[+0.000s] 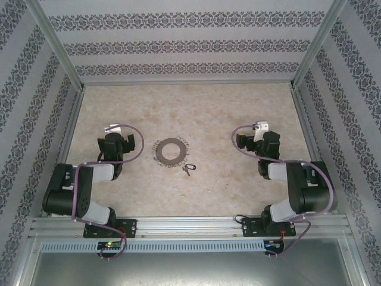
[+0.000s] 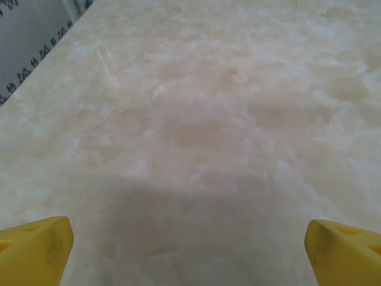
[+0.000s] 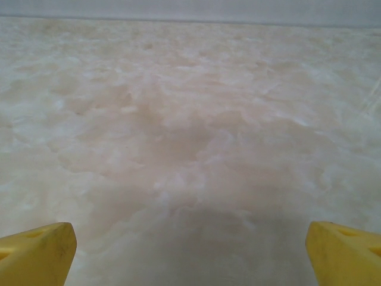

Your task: Put the keys on the keyring

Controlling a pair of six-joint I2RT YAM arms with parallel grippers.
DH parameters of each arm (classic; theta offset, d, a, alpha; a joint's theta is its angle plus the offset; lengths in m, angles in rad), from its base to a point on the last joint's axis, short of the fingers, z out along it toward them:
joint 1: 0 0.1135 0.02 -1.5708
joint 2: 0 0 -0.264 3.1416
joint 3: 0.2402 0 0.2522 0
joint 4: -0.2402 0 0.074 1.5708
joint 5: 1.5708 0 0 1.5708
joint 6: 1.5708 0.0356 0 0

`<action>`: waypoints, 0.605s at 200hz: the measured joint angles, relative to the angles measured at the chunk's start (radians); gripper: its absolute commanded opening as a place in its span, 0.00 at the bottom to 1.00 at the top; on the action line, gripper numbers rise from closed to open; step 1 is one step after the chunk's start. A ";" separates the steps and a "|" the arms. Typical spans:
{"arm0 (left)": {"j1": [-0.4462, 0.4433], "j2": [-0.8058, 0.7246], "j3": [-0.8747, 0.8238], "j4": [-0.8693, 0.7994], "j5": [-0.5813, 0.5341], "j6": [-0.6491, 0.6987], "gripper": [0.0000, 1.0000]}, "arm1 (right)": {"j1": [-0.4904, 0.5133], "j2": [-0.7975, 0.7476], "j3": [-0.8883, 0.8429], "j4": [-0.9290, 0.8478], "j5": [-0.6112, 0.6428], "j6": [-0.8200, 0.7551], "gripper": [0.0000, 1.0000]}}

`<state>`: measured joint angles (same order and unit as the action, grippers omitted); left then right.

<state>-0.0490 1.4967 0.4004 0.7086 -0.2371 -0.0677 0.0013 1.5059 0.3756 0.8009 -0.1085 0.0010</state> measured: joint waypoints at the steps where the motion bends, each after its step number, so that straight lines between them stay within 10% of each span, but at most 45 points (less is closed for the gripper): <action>1: 0.000 0.002 -0.002 0.006 0.001 0.001 1.00 | -0.001 0.002 0.000 0.000 0.000 0.001 0.98; 121: 0.025 0.083 -0.042 0.216 0.099 0.020 1.00 | 0.008 0.009 0.002 0.053 0.109 0.019 0.98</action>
<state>-0.0238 1.5795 0.3584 0.9249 -0.1383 -0.0475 0.0093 1.5150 0.3775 0.8539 0.0006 0.0200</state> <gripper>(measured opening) 0.998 0.979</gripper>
